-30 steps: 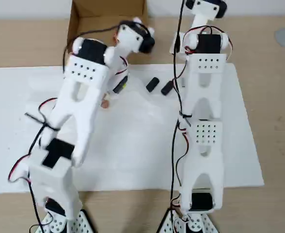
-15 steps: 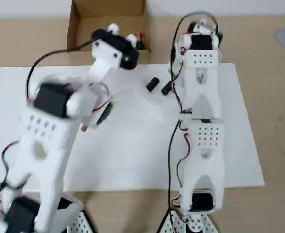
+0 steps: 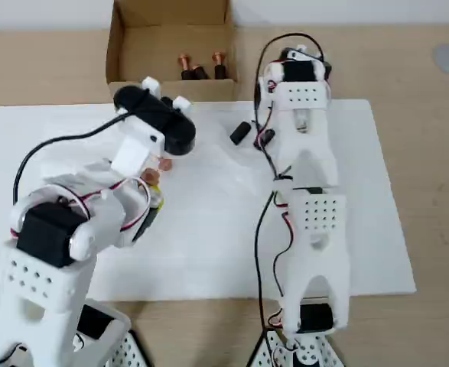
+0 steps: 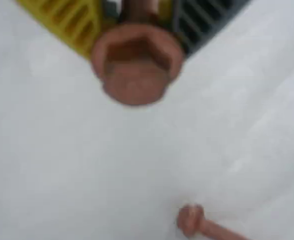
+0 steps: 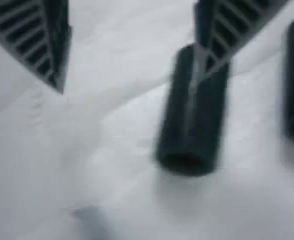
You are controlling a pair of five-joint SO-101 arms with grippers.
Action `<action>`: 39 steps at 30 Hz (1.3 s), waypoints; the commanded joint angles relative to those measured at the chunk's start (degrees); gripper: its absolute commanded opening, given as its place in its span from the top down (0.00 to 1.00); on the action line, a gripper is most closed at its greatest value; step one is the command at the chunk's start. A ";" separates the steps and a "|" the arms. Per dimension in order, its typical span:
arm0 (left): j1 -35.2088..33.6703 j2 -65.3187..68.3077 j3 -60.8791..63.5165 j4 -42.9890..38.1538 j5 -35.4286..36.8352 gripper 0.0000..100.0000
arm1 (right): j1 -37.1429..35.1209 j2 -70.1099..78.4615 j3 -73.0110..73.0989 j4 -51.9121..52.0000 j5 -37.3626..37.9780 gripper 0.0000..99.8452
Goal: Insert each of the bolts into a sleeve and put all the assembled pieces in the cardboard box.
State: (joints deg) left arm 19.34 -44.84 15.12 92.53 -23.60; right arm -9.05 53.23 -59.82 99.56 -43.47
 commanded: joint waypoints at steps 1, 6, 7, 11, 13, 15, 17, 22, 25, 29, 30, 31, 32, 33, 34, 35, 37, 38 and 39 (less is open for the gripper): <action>0.79 -1.54 0.53 -1.32 0.26 0.99 | -2.33 -1.98 -5.05 -0.44 -1.05 0.79; 0.44 -1.63 0.53 -1.14 0.26 0.99 | -2.42 -0.92 -4.00 -2.20 -5.19 0.79; 0.44 -1.63 0.53 -1.14 0.26 0.99 | -2.33 -0.04 -4.00 -2.99 -5.27 0.79; 0.44 -1.63 0.53 -1.14 0.26 0.99 | -2.24 4.70 -4.18 -5.98 -5.54 0.79; 0.44 -1.63 0.53 -1.14 0.26 0.99 | -2.24 6.81 -4.18 -7.65 -5.54 0.79; 0.35 -1.63 0.53 -1.14 0.26 0.99 | -1.80 8.48 -4.18 -9.05 -5.54 0.79; 0.35 -1.63 0.53 -1.05 0.18 0.99 | -1.36 9.27 -4.18 -10.02 -5.54 0.79; 0.35 -1.63 0.53 -1.05 0.18 0.99 | -0.75 9.45 -4.18 -9.67 -5.01 0.82; 0.35 -1.63 0.53 -1.05 0.18 0.99 | -0.66 9.45 -4.09 -9.14 -4.92 0.92; 0.35 -1.63 0.53 -1.05 0.18 0.99 | -0.84 9.54 -4.09 -6.86 -5.36 0.98; 0.35 -1.63 0.53 -1.05 0.18 0.99 | -0.84 9.63 -4.09 -6.86 -5.36 0.99; 0.35 -1.63 0.53 -1.05 0.18 0.99 | -0.75 9.71 -4.09 -6.86 -5.36 0.99; 0.35 -1.63 0.53 -1.05 0.18 0.99 | -0.75 9.71 -4.09 -6.77 -5.27 0.99; 0.35 -1.63 0.53 -1.05 0.18 0.99 | -0.75 9.63 -4.09 -6.42 -5.27 0.99; 0.35 -1.63 0.53 -0.79 0.18 0.99 | -0.75 9.45 -4.18 -5.80 -5.27 0.99; 0.62 -1.63 0.35 -0.09 0.18 0.99 | -0.75 9.36 -4.18 -5.27 -5.27 0.99; 0.79 -1.63 0.26 0.97 0.18 0.99 | -0.75 9.27 -5.41 -4.04 -5.36 0.99; 0.79 -1.63 0.26 1.14 0.18 0.99 | -0.66 9.19 -6.64 -3.16 -5.36 0.99; 0.62 -1.63 0.26 1.23 0.18 0.99 | -0.66 9.10 -8.22 -2.46 -5.36 0.99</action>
State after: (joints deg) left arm 19.34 -45.10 15.82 93.49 -23.60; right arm -9.41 62.46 -64.92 95.25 -48.40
